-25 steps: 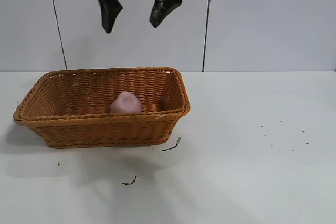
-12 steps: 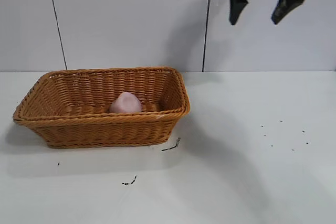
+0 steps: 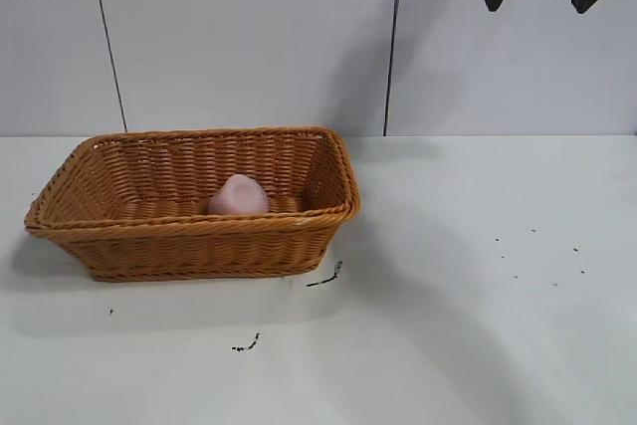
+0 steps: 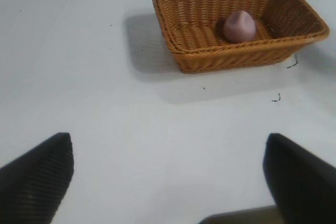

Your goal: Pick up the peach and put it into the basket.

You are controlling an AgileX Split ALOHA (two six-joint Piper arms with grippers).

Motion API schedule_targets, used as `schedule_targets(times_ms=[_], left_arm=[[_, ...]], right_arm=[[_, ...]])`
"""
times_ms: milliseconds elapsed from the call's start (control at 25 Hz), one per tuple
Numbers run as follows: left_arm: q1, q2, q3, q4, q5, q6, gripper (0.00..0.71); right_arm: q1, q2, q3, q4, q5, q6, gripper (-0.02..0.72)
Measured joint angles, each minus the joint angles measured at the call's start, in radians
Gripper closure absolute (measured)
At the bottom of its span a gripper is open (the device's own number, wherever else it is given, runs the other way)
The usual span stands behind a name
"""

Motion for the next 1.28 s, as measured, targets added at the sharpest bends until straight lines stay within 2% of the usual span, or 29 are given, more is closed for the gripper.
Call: schedule_targets(times_ms=[320, 600, 960, 1280], left_arm=[[0.0, 0.0, 0.0, 0.0, 0.0, 0.0, 0.016], [0.0, 0.0, 0.0, 0.0, 0.0, 0.0, 0.016], [0.0, 0.0, 0.0, 0.0, 0.0, 0.0, 0.016], [0.0, 0.0, 0.0, 0.0, 0.0, 0.0, 0.016]], right_arm=[[0.0, -0.58, 0.685, 0.003, 0.0, -0.019, 0.008], [0.0, -1.092, 1.145, 0.008, -0.173, -0.021, 0.008], [0.0, -1.562, 1.204, 0.01, -0.187, -0.022, 0.008], [0.0, -1.667, 1.204, 0.008, -0.187, -0.019, 0.008]])
